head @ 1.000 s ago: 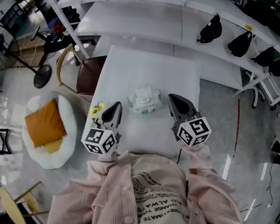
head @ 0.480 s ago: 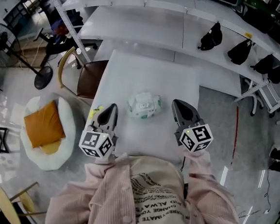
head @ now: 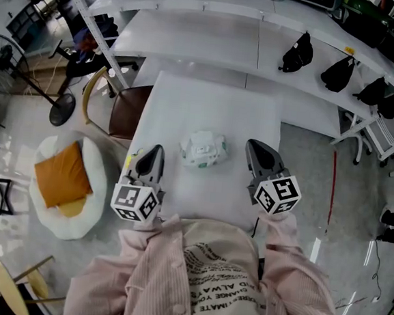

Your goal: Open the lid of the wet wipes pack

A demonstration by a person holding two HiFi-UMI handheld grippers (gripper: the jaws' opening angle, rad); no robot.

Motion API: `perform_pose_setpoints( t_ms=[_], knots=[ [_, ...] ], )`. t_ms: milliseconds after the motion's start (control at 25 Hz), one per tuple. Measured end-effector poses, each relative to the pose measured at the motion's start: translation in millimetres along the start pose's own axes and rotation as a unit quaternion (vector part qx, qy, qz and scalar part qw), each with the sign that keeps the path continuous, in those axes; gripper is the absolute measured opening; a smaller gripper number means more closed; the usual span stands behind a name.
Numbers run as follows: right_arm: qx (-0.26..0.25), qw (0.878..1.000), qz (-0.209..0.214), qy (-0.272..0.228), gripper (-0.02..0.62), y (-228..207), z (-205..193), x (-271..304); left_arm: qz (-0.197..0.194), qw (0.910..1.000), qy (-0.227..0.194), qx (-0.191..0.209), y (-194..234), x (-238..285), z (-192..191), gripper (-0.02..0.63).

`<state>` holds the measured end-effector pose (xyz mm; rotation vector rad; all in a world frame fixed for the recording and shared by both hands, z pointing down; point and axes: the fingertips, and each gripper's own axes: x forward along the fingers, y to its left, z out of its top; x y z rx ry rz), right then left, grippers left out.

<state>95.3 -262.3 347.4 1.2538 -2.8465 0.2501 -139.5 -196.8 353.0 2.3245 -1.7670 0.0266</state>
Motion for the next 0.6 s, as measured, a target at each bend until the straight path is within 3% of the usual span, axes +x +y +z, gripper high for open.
perform_pose_setpoints(
  t_ms=[600],
  knots=[
    [0.012, 1.0, -0.018, -0.011, 0.0, -13.4, 2.7, -3.4, 0.006, 1.0, 0.006, 0.004, -0.8, 3.6, -1.5, -0.002]
  ],
)
